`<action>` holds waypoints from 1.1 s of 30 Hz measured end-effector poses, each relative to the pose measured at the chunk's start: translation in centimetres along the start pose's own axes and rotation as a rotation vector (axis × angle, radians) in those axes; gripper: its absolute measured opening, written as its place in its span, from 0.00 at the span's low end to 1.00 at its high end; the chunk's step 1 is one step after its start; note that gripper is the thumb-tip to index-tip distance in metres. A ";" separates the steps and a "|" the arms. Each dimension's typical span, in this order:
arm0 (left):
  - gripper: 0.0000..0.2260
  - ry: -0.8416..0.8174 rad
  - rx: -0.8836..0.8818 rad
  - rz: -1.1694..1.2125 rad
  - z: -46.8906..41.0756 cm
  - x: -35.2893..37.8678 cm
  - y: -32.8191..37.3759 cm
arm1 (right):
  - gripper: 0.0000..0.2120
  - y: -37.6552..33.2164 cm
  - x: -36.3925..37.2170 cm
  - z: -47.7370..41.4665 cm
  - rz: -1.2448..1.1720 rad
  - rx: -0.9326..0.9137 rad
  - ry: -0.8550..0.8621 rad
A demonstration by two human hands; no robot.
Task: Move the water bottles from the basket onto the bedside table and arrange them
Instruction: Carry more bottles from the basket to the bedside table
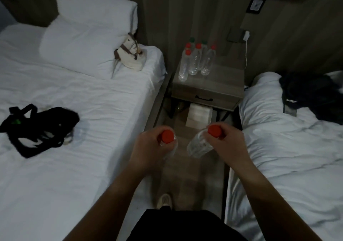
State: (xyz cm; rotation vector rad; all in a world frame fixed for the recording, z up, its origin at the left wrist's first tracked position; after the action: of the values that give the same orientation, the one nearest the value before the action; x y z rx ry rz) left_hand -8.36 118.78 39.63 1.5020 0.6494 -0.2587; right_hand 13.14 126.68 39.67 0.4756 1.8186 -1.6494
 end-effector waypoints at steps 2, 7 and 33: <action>0.10 -0.008 0.004 0.009 -2.4 0.0 -0.1 | 0.10 0.5 -0.1 -1.7 -0.045 0.038 0.021; 0.09 -0.059 -0.022 0.025 -8.5 1.9 -0.7 | 0.06 2.2 -0.5 -6.5 -0.135 0.125 0.026; 0.09 0.029 -0.348 0.041 -46.6 19.8 -5.6 | 0.12 16.5 2.2 -49.8 0.055 0.106 -0.247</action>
State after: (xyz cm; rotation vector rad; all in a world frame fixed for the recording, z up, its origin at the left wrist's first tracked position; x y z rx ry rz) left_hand -6.46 168.05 26.95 1.1844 0.6495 -0.0863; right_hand 11.77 177.53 26.70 0.3465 1.5323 -1.6912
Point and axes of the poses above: each hand's wrist, its own z-axis away from the middle knuckle, its own x-axis out of the palm, y = z × x, the point moved 9 cm from there along -z, towards the middle knuckle, and after that the axes turned 5 degrees about z, right-handed, at the moved point
